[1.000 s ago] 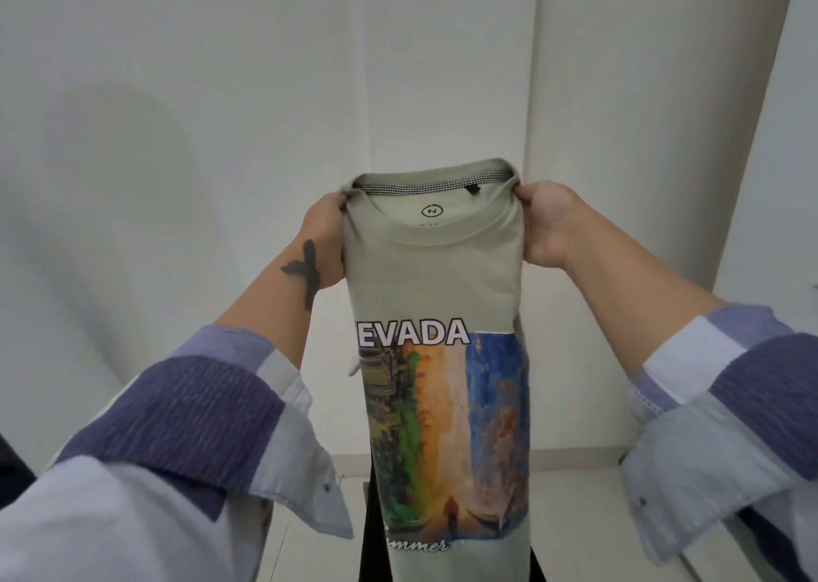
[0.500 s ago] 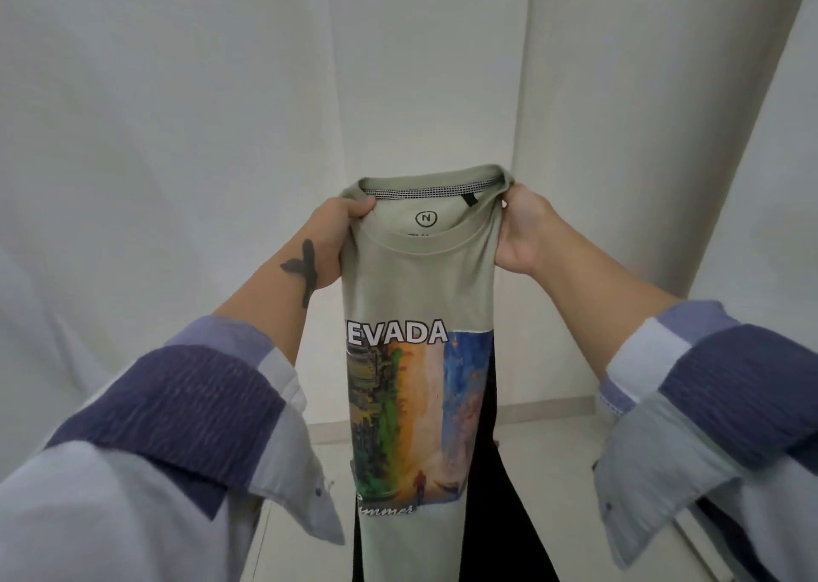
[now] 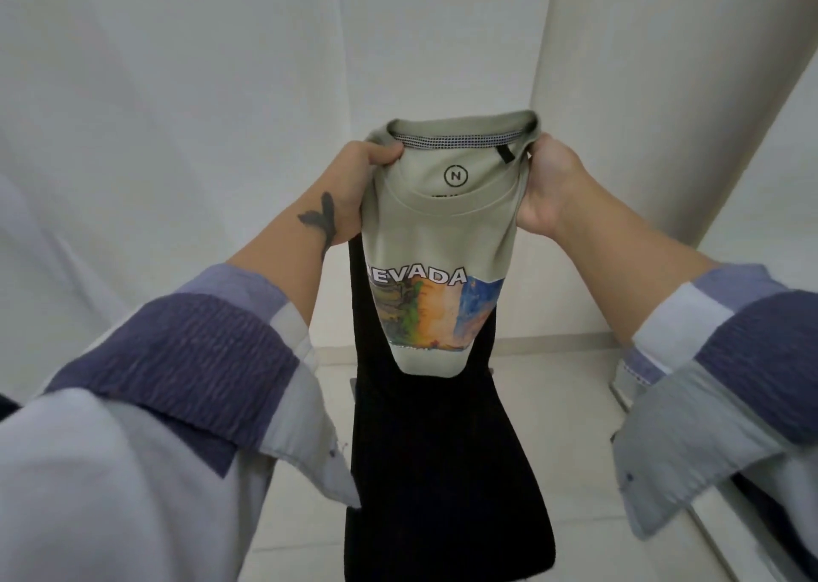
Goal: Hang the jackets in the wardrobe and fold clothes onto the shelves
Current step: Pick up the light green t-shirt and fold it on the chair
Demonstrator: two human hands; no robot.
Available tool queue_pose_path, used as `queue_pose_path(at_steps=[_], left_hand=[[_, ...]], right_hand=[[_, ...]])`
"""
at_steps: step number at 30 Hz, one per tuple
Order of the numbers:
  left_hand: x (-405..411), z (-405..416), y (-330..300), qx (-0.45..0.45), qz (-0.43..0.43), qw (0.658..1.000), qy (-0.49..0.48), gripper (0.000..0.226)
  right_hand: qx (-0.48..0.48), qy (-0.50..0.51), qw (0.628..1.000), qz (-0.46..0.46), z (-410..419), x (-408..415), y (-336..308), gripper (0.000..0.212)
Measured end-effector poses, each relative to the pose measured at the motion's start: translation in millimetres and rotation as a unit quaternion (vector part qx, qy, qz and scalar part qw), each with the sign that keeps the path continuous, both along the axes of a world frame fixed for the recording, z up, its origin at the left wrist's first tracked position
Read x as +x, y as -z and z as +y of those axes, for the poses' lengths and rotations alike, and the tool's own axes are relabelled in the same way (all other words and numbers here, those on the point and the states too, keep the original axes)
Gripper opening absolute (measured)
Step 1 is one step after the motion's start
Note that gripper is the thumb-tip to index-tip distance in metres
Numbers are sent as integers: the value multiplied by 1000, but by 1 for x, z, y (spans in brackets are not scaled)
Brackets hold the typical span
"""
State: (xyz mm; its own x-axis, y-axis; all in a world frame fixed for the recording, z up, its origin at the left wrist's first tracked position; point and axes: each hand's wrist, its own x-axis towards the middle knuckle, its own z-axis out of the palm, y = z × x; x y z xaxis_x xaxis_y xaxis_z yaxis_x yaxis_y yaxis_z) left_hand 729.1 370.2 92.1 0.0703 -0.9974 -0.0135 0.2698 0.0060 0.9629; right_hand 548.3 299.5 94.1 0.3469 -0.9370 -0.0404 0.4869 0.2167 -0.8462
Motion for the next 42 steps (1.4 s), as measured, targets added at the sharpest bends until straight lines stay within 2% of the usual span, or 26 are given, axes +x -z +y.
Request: queue_pose_path(at_steps=[6,11,15,19,21,25,30,33,38,42], left_hand=[[-35,60,107,83,-4,996,-41,17],[-69,134,204,181,6,983,-28,23],[-93,180,273,263,-1,963,-53,24],[-101,199,305,283,-1,955,-85,10],[-98,193,314,274,-7,957,-96,11],[-85,163,332,260,-38,957,-123,7],[-56,96,373,246,-60,953,-164,21],[-44,58,405,224,-87,950,-200,24],[-29,0,475,188,-182,938,-225,29],[-17,-43,531,195,-194,927,-255,30]], right_hand=[[107,12,994,28,50,-31,116,46],[211,-13,974,81,120,-69,229,46],[277,-6,954,116,179,-89,306,38],[292,20,943,160,203,-97,342,21],[284,35,941,179,200,-93,345,14],[272,67,938,203,170,-79,354,17],[253,115,935,219,109,-53,380,21],[229,144,927,258,69,-38,412,22],[181,180,916,311,10,-23,483,18],[115,186,900,376,-31,-13,533,16]])
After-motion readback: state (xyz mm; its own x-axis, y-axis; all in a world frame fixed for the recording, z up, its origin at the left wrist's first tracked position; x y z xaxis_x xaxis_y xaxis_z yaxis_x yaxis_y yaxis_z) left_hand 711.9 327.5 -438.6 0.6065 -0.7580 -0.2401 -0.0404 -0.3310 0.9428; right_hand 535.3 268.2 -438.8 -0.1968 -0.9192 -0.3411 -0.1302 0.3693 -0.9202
